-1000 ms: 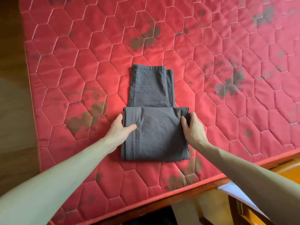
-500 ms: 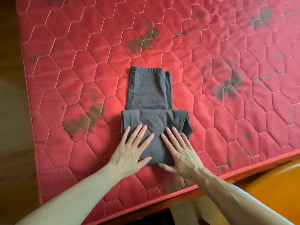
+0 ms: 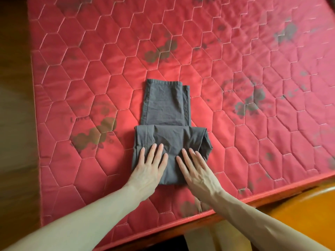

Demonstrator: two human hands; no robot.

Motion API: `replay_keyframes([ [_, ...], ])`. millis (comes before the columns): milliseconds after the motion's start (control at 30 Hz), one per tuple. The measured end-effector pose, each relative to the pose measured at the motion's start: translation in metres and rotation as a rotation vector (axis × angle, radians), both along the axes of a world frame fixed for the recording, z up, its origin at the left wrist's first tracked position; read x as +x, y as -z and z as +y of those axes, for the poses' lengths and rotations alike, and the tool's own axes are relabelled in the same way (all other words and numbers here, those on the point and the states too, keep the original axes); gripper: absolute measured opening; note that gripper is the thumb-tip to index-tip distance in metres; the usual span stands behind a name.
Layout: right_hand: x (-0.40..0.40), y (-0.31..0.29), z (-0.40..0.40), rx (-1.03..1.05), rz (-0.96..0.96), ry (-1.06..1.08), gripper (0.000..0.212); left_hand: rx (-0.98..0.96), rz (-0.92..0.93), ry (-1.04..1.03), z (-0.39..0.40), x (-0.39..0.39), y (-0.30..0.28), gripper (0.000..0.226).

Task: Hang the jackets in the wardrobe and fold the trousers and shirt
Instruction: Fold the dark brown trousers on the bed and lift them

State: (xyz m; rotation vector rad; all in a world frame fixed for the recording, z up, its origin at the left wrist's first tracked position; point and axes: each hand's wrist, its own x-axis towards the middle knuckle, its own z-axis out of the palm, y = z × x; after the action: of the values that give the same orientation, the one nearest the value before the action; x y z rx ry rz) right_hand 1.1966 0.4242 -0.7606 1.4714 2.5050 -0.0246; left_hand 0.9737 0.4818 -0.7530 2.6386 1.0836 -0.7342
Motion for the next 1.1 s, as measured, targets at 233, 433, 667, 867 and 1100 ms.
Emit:
replay_keyframes([
  [233,0.023,-0.052,0.014,-0.177,0.335,0.02,0.039,-0.315,-0.068,-0.168,0.023,-0.003,-0.057,0.069],
  [433,0.052,-0.106,0.032,-0.409,0.583,0.047,0.026,-0.423,-0.24,-0.268,0.06,-0.025,-0.095,0.05],
  [667,0.058,-0.115,0.056,-0.466,0.956,0.652,0.015,-0.798,-0.81,-0.904,0.081,-0.067,-0.089,0.013],
  [867,0.047,-0.083,0.082,-0.42,1.211,1.105,0.013,-0.613,-1.055,-1.406,0.076,-0.053,-0.054,0.03],
  [1100,0.049,-0.036,0.097,-0.382,1.14,1.151,0.023,-0.686,-0.847,-1.287,0.068,-0.035,-0.022,0.074],
])
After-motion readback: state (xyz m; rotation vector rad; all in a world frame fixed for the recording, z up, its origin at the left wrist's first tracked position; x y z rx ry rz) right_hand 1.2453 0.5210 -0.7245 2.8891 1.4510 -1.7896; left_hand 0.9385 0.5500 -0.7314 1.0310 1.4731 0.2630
